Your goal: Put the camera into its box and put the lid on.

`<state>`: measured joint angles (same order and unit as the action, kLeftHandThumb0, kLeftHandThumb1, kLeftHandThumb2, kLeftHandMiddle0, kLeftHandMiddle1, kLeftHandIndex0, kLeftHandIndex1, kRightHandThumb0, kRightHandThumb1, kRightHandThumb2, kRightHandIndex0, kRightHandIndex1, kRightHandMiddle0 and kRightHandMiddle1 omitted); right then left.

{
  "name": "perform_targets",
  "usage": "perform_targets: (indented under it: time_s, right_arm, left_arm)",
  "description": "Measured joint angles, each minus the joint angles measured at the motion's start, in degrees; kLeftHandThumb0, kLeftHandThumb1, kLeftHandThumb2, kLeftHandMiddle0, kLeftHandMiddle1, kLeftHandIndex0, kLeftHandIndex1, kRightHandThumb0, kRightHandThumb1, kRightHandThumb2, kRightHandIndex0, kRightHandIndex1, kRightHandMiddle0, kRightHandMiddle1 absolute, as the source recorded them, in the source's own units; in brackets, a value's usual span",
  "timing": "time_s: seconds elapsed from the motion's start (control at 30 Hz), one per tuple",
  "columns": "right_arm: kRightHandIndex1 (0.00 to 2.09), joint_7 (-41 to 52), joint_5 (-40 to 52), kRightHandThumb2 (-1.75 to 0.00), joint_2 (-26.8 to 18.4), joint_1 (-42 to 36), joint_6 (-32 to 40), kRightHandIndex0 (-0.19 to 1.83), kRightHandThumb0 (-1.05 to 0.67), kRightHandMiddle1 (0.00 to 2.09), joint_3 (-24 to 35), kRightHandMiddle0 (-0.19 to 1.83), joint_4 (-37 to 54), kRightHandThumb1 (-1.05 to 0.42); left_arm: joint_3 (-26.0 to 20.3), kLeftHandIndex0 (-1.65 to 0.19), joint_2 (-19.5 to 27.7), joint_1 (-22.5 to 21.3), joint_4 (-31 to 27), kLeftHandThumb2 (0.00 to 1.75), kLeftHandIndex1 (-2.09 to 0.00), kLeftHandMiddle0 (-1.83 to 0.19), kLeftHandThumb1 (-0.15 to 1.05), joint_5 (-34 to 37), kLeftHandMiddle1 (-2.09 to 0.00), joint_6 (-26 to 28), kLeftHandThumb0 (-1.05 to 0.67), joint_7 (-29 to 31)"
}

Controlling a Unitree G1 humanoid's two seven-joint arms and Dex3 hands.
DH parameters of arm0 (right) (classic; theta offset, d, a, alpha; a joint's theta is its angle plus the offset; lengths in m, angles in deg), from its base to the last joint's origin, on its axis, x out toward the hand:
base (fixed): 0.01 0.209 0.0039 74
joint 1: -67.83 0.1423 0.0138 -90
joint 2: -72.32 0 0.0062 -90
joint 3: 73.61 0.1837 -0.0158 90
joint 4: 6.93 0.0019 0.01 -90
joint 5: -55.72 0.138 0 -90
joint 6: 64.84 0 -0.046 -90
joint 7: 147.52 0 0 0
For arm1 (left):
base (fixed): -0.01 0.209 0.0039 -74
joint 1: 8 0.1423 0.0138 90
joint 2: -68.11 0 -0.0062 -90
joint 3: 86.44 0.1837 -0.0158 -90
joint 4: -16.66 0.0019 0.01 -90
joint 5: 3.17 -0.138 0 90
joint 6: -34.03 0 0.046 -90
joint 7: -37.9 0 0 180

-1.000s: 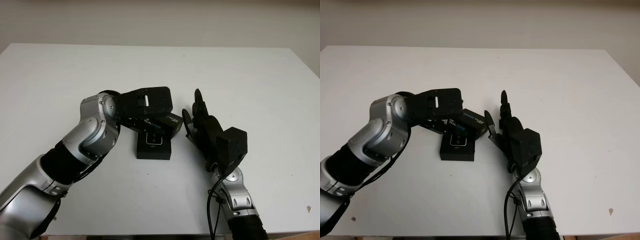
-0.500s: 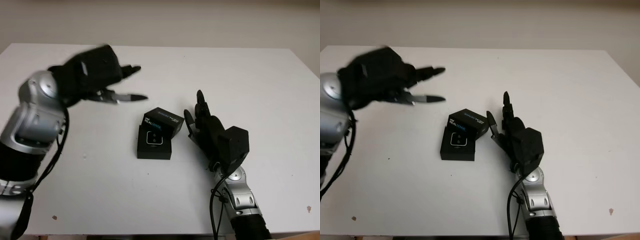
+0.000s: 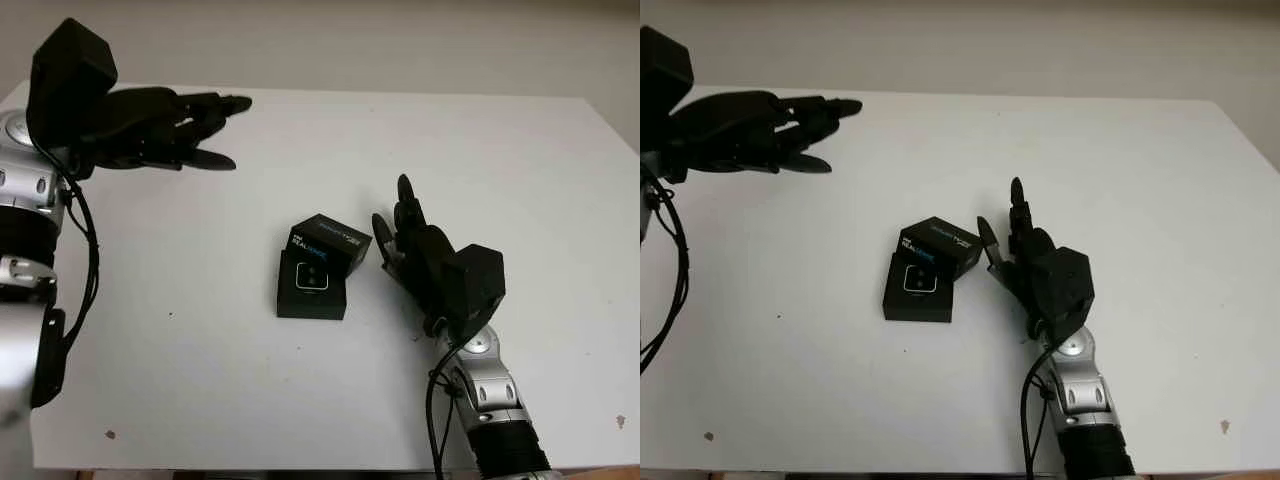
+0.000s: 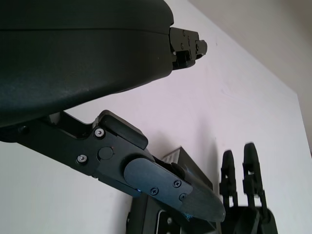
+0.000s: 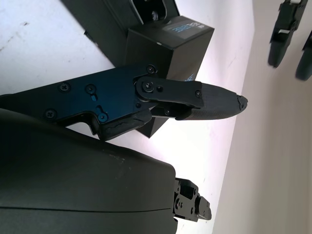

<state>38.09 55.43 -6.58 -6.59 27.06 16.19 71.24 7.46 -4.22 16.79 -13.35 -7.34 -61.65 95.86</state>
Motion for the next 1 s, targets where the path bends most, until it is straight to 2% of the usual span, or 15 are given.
perform_targets:
  time_s: [0.13,0.3,0.57,0.7,0.83,1.0]
  right_arm:
    - [0.00,-0.1,0.0,-0.48,-0.4,-0.4,0.5,-0.19,-0.77,0.04,0.7,-0.19,0.6,-1.05]
    - [0.00,-0.1,0.5,-0.49,-0.4,-0.7,1.1,-0.19,-0.75,0.03,1.0,-0.19,0.6,-1.05]
    - [0.00,-0.5,0.6,-0.49,-0.4,-0.8,1.3,-0.19,-0.75,0.04,1.2,-0.19,0.6,-1.05]
    - [0.00,-0.5,0.6,-0.49,-0.4,-0.8,1.3,-0.19,-0.75,0.04,1.4,-0.19,0.5,-1.05]
    - [0.01,-0.6,0.5,-0.48,-0.5,-0.8,1.3,-0.19,-0.75,0.05,1.4,-0.18,0.4,-1.05]
    - [0.04,-1.7,-0.8,-0.47,-0.8,-1.0,0.4,-0.16,-0.75,0.06,1.3,-0.15,0.4,-1.05]
  left_arm:
    - [0.8,0.04,-2.8,-2.0,5.4,0.03,-0.05,0.05,0.79,-0.7,-0.06,-1.1,-0.88,0.6]
    - [0.9,0.07,-5.5,-3.3,8.7,0.05,-0.04,0.11,0.81,-1.5,-0.04,-3.1,-0.88,0.3]
    - [1.0,0.10,-9.5,-3.3,10.8,0.06,-0.04,0.12,0.81,-1.9,-0.05,-4.2,-0.80,-1.4]
    - [1.6,0.08,-10.5,-3.3,11.3,0.06,-0.06,0.06,0.82,-3.3,-0.08,-5.3,-0.85,-3.5]
    - [2.3,0.06,-11.5,-3.3,12.2,0.05,-0.06,0.08,0.80,-5.0,-0.06,-5.9,-0.86,-5.5]
    - [2.8,0.10,-12.1,-3.3,13.4,0.05,-0.04,0.12,0.78,-6.3,-0.04,-5.1,-0.81,-4.7]
